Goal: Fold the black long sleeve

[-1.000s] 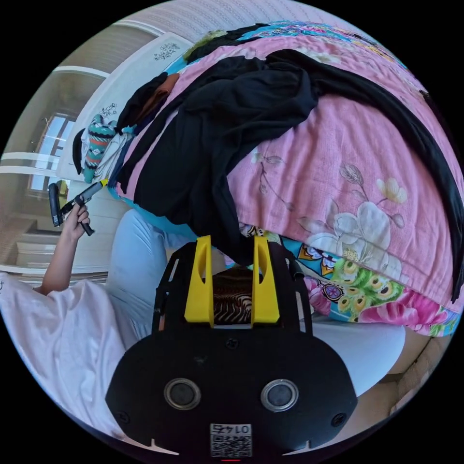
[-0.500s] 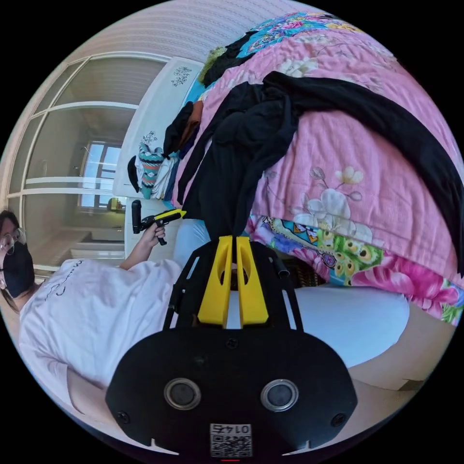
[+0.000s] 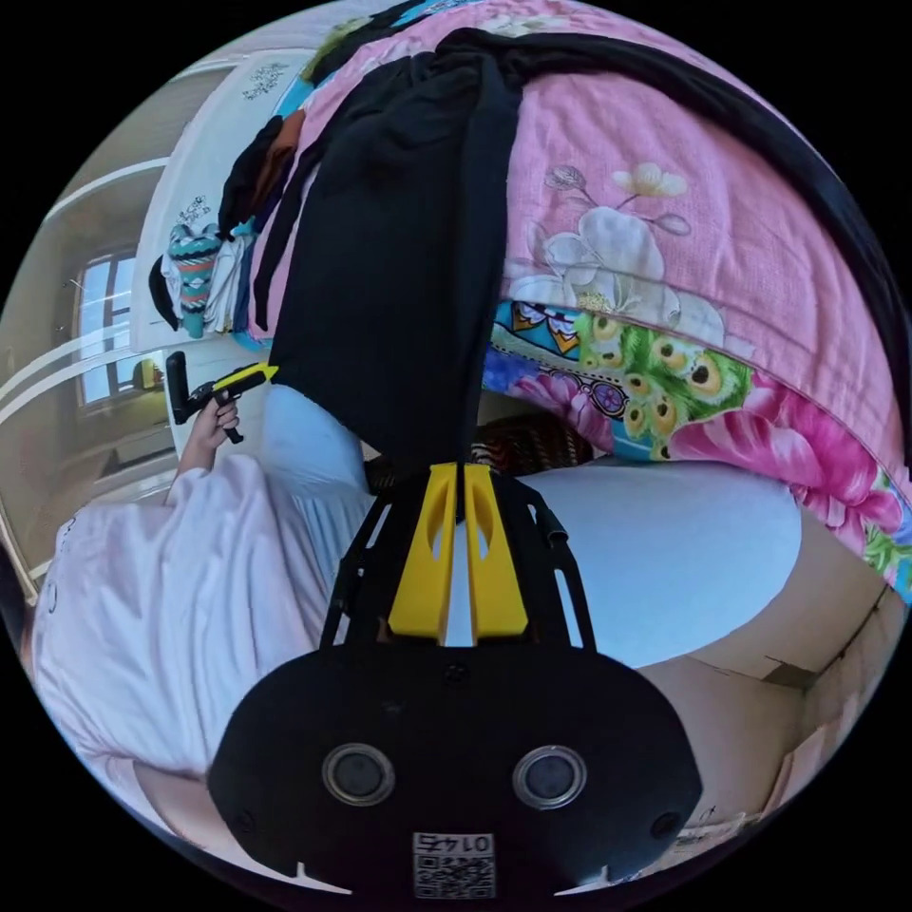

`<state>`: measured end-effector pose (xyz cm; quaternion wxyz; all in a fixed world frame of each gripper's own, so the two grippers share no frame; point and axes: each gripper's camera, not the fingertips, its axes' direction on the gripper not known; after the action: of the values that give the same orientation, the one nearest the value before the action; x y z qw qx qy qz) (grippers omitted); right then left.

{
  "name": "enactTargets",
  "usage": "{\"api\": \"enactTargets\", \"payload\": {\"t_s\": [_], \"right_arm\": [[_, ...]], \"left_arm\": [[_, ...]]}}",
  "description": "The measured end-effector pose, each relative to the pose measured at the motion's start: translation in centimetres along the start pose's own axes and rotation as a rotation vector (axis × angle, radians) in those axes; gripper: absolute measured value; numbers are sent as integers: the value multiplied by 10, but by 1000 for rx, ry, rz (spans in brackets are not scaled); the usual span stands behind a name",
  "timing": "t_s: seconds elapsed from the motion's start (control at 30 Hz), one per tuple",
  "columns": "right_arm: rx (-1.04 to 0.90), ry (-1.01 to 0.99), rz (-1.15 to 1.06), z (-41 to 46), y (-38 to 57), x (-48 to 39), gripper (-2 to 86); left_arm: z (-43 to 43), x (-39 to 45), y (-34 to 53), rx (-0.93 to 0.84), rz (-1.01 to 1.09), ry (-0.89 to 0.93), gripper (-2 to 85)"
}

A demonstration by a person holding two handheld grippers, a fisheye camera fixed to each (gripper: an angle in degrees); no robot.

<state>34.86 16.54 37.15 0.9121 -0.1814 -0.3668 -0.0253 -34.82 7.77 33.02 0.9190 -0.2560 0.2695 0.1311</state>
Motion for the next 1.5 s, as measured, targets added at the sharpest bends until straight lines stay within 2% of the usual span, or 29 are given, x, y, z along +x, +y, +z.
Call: {"api": "enactTargets", "payload": {"t_s": [0.17, 0.23, 0.3, 0.4, 0.57, 0.67, 0.77, 0.87, 0.93, 1.07, 1.13, 1.2, 1.3, 1.37, 1.5], "right_arm": [[21, 100, 8, -22, 14, 1, 13], [120, 116, 19, -44, 24, 6, 18], [323, 119, 15, -80, 39, 12, 27], [522, 173, 56, -121, 54, 30, 43], [763, 264, 172, -181, 84, 78, 91], [803, 294, 278, -202, 107, 113, 131], [782, 366, 391, -212, 130, 145, 127], [799, 169, 394, -228, 144, 185, 109], [791, 153, 404, -241, 147, 203, 87], [628, 69, 278, -274, 153, 238, 12], [696, 21, 237, -298, 170, 257, 5], [862, -111, 153, -329, 193, 290, 0], [976, -130, 186, -344, 221, 323, -1], [1010, -126, 244, -346, 237, 340, 0], [1053, -274, 135, -365, 264, 365, 11]], "left_arm": [[-7, 12, -10, 9, -5, -69, -7], [-11, 20, -17, 13, 13, -104, -7], [-16, 37, -34, 27, 58, -131, -8], [-18, 69, -66, 75, 135, -185, -8], [-9, 134, -143, 137, 269, -132, 2], [3, 189, -197, 171, 387, -116, 30], [22, 246, -249, 186, 484, -140, 57], [45, 302, -299, 188, 564, -125, 73], [63, 334, -326, 192, 598, -164, 75], [113, 395, -377, 138, 609, -211, 74], [136, 419, -391, 94, 633, -215, 70], [168, 445, -403, 24, 668, -323, 60], [183, 470, -412, 39, 726, -353, 25], [187, 482, -416, 46, 756, -371, 2], [188, 508, -431, 41, 796, -380, -9]]}}
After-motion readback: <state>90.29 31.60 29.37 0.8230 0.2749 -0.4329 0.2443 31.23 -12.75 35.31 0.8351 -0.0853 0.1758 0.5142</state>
